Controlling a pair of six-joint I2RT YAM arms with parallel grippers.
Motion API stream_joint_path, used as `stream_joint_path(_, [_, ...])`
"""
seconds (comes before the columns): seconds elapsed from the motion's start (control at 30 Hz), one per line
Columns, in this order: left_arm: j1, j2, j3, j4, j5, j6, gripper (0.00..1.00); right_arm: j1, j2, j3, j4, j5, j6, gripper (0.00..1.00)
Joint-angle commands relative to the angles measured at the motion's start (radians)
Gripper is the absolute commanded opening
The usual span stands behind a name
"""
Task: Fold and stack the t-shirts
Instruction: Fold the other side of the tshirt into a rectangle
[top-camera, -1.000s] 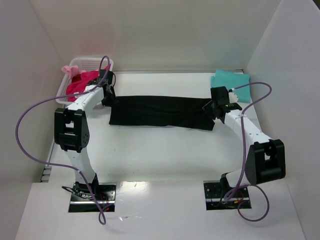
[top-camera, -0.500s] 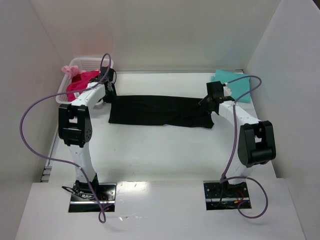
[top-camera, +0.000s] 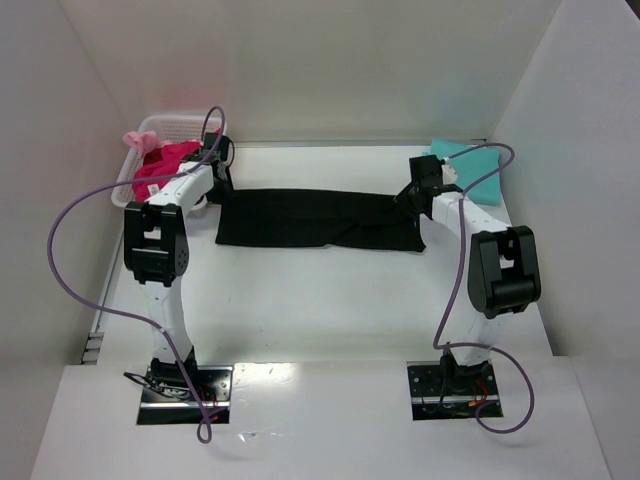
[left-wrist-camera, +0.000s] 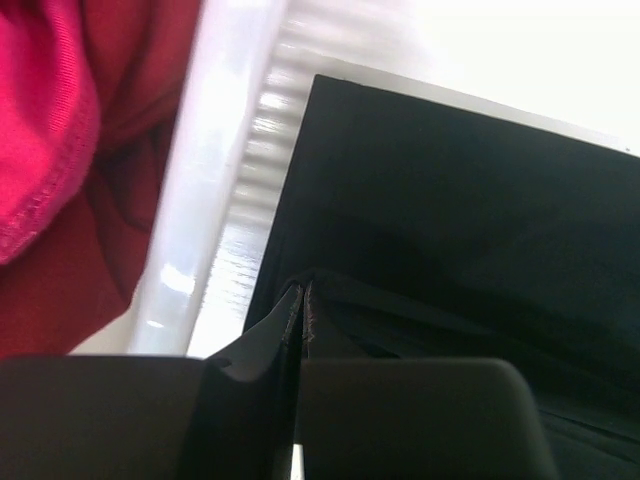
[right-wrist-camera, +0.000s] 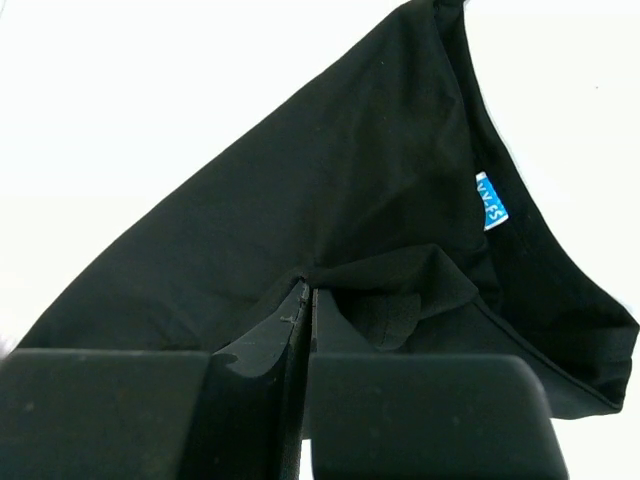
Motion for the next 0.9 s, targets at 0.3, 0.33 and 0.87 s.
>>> stream_joint_path(0.3, [0.037, 0.022, 0.043, 0.027, -0.046, 0.016, 0.00, -0.036, 0.053, 0.083, 0.070, -0.007, -0.035, 0.00])
stream_joint_path(0.33, [0.037, 0.022, 0.054, 0.027, -0.046, 0.016, 0.00, -0.036, 0.062, 0.083, 0.079, -0.007, -0.035, 0.00])
stream_joint_path(0.87, [0.037, 0.054, 0.096, 0.027, -0.046, 0.026, 0.00, -0.045, 0.107, 0.135, 0.121, -0.025, -0.074, 0.00])
